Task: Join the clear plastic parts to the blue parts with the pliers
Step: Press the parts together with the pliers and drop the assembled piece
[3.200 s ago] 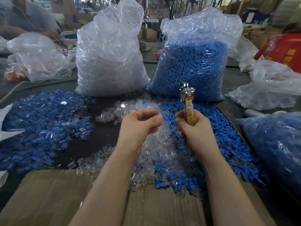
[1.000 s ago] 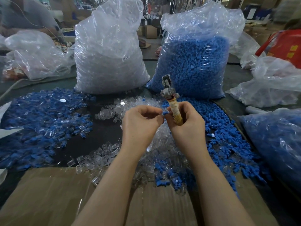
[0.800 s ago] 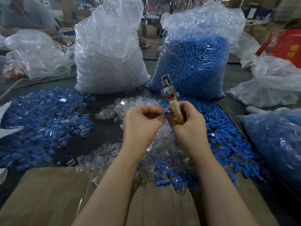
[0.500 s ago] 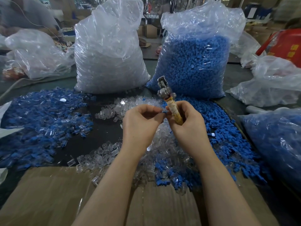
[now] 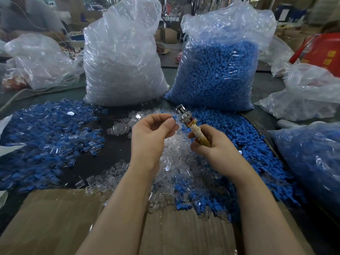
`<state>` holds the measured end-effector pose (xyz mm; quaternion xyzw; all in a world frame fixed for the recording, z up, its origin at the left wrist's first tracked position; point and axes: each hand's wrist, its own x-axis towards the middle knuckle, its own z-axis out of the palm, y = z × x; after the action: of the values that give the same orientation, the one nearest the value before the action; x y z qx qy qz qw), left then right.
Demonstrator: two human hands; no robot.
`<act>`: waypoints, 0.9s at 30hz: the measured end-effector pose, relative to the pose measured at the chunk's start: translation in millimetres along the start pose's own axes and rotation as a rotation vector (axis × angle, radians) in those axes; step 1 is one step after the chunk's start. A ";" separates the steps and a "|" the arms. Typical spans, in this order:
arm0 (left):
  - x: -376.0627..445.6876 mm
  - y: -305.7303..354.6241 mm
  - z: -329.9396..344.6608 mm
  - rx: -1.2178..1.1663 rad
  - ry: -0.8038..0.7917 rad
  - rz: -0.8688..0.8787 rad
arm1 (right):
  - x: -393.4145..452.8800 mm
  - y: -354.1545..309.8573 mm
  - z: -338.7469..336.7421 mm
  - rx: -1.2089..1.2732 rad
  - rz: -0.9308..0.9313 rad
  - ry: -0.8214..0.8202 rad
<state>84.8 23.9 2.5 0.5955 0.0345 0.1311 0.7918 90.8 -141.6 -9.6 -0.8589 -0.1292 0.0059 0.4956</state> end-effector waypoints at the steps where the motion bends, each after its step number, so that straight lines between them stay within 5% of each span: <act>1: 0.4 0.4 -0.3 -0.009 0.006 0.006 | 0.1 0.3 -0.2 -0.002 0.002 -0.017; 13: -4.6 -6.0 8.6 0.303 -0.038 0.056 | 4.1 -9.3 15.1 0.098 -0.133 0.235; 21: -4.6 -5.6 7.6 0.331 -0.051 0.063 | 4.7 -8.2 15.4 0.081 -0.127 0.241; 27: -1.4 -3.5 2.4 0.221 -0.027 0.040 | 1.4 -5.9 7.2 0.071 -0.028 0.098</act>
<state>84.6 20.4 -0.3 0.6815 0.0263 0.1341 0.7190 89.9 -132.3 -8.0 -0.8382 -0.1166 -0.0387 0.5313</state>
